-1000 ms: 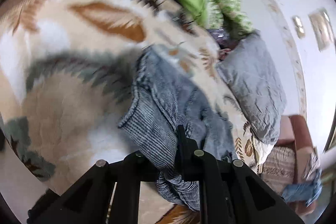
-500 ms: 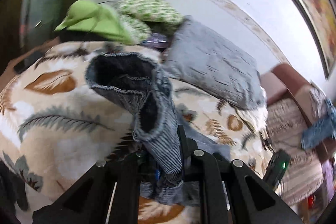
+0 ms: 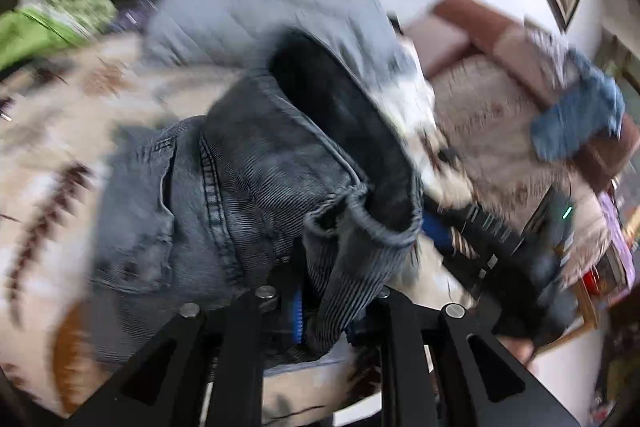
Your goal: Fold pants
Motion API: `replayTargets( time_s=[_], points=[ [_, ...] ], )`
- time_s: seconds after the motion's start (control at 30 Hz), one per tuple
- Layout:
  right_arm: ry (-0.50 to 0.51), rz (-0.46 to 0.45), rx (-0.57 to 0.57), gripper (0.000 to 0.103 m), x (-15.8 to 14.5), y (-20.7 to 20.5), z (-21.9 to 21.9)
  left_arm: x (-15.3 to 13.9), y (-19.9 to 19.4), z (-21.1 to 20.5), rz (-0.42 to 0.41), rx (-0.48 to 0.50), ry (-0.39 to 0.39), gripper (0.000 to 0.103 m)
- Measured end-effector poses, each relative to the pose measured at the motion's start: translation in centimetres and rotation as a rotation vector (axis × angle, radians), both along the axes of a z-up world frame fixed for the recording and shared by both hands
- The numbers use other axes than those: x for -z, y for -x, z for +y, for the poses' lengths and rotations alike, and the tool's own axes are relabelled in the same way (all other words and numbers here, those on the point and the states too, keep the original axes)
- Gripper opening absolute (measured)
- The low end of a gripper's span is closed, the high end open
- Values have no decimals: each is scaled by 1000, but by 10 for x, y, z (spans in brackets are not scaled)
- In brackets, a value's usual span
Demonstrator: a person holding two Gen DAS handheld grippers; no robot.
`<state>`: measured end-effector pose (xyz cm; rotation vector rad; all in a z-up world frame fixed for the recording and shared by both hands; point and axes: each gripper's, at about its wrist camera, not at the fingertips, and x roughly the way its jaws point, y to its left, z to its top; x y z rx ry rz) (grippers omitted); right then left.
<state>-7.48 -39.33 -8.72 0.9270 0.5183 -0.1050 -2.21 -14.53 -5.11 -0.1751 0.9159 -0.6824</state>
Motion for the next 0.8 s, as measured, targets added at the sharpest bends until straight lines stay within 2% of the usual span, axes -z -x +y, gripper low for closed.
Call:
replayTargets(
  time_s=[0.07,0.13,0.23,0.27,0.3,0.37,0.43,0.53,0.57,0.63,0.67,0.8],
  points=[
    [-9,12,26,33,2,1,-10,21,-2,-18,29,52,-26,20],
    [-11,21,40,33,5,2,-17,26,2,-20,42,100,-13,20],
    [6,24,31,33,5,0,-16,6,10,-8,-32,130,3,30],
    [17,25,24,33,4,-1,-14,-5,14,-4,-75,137,8,40],
    [22,22,13,33,2,-2,-11,-19,17,7,-134,128,16,53],
    [34,18,-9,33,0,-5,-2,-38,22,22,-216,91,25,64],
    [74,16,-32,33,-3,-7,9,-53,20,38,-276,49,16,67],
    [146,-1,-93,33,-12,-14,33,-52,3,56,-313,-22,-79,67],
    [175,-3,-119,33,-14,-18,42,-47,-4,59,-308,-48,-121,67],
    [219,0,-155,33,-16,-25,58,-28,-20,73,-245,-93,-185,67],
    [242,6,-181,33,-16,-31,69,-15,-29,79,-195,-110,-204,67],
    [296,33,-219,33,-13,-49,91,27,-44,88,-94,-125,-268,67]
  ],
)
